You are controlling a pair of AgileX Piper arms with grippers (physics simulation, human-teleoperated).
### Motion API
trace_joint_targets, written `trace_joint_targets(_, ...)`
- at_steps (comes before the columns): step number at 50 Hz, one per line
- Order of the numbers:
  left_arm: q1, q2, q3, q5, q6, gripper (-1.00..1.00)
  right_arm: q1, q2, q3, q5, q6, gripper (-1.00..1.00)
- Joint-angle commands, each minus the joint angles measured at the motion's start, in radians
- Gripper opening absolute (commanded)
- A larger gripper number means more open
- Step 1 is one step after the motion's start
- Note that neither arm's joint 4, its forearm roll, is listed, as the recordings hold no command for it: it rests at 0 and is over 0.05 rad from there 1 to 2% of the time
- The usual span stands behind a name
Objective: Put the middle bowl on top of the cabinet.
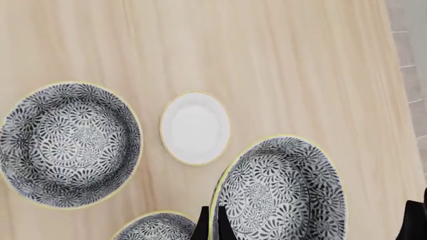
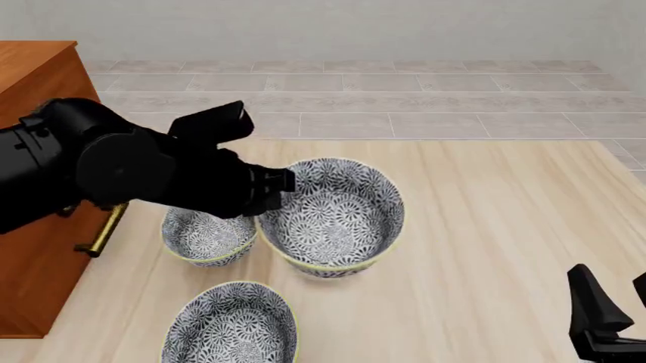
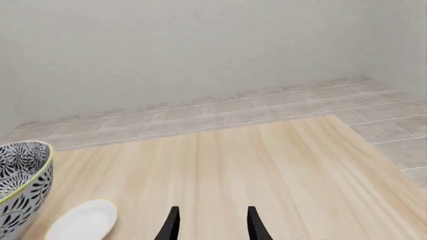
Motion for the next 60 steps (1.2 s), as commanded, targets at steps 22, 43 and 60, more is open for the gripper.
trace_joint_targets(22,0.131,-0.071,-0.102,0.089,-0.004,-1.0,0.017,-0.006,0.0,0.0,0.004,1.0)
trace_joint_targets(43,0.2,-0.105,-0.148,0.141,0.004,-1.0,0.016,0.003,0.0,-0.007,-0.002,1.0)
trace_joint_targets(60,0.276,-0.126,-0.215,0.195,0.046,-1.0,0.018,0.013,0.0,-0.014,-0.002,1.0)
